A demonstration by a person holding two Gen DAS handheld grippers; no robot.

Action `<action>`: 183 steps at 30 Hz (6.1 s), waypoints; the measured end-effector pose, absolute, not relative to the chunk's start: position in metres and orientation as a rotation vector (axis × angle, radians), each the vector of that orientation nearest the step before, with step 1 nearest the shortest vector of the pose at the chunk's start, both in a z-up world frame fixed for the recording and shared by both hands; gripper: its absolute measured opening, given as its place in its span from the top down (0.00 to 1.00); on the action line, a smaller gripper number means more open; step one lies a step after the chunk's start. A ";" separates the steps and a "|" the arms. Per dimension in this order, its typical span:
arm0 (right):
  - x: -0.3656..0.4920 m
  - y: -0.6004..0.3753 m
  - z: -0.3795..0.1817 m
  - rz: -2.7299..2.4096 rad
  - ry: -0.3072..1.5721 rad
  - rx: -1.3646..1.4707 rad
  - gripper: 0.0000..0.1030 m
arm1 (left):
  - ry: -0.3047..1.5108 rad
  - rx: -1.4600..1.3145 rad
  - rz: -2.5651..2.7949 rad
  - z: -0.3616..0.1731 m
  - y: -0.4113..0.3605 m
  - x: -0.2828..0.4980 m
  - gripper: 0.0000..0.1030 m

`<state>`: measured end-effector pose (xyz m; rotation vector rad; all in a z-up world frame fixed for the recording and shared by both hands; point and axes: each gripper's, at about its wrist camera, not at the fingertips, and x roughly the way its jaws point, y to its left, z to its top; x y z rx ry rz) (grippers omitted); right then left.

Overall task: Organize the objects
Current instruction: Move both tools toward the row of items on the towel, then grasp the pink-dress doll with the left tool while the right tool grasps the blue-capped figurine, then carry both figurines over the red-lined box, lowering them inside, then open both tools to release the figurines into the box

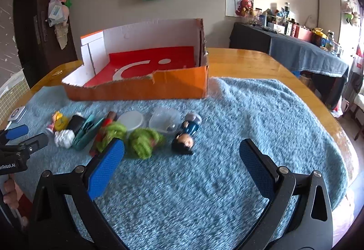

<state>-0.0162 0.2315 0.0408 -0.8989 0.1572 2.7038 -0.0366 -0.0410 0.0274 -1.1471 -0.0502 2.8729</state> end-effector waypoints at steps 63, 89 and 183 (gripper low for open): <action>-0.060 0.262 0.021 2.554 0.195 -1.079 0.36 | 0.166 -1.210 2.661 0.023 -0.052 -0.113 0.39; -0.048 0.241 0.026 2.671 0.137 -0.944 0.80 | 0.167 -1.116 2.604 0.032 -0.038 -0.101 0.78; -0.191 0.294 0.061 2.661 -0.257 -1.736 0.79 | 0.517 -1.328 2.281 0.044 0.014 -0.208 0.75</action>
